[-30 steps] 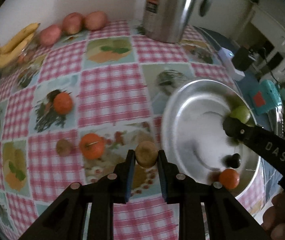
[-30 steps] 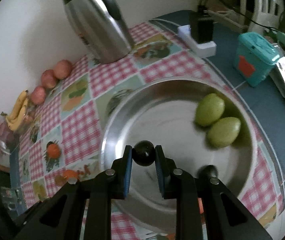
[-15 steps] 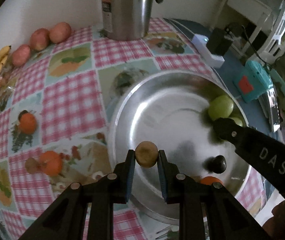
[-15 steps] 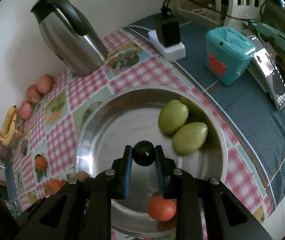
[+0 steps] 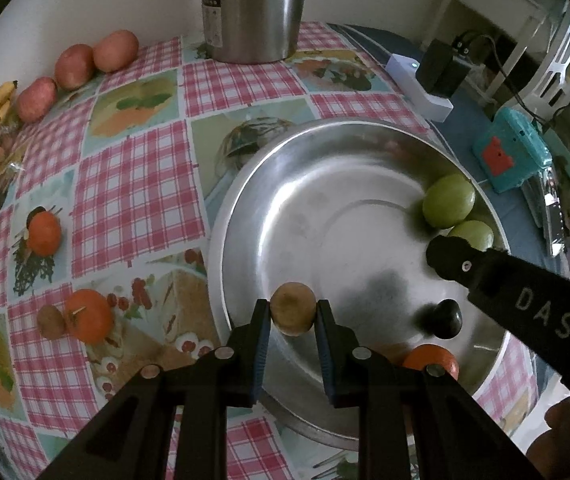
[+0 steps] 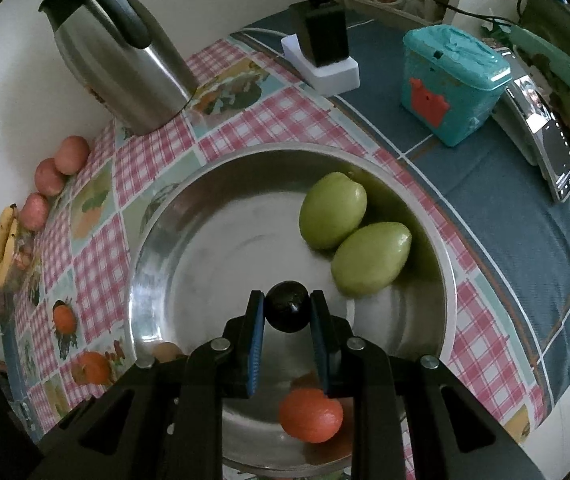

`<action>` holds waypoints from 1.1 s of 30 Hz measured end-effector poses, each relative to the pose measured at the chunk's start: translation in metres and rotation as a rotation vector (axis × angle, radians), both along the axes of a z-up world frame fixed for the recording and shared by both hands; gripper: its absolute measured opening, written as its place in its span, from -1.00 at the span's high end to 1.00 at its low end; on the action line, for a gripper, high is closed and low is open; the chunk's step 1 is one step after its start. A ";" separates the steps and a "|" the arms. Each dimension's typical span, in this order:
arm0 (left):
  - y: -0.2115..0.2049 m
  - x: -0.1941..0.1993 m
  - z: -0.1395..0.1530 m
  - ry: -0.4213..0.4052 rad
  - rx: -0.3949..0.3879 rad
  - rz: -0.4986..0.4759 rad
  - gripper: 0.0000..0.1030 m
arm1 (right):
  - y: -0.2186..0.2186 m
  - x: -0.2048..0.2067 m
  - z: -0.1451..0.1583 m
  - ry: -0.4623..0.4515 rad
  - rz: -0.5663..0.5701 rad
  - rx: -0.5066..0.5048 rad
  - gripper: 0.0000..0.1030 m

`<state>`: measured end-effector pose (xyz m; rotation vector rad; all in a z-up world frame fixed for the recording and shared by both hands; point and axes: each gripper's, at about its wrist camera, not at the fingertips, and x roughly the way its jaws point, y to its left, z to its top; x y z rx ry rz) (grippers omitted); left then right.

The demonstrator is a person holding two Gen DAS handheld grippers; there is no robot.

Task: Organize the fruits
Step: 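Open left tool releasing the kiwi while right tool releases the plum into the plate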

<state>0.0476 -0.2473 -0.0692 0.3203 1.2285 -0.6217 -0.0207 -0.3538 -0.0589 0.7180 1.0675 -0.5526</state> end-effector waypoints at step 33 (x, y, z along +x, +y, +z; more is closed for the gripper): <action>0.099 0.048 0.032 0.016 -0.074 0.383 -0.50 | 0.009 0.003 0.013 0.019 0.041 -0.073 0.04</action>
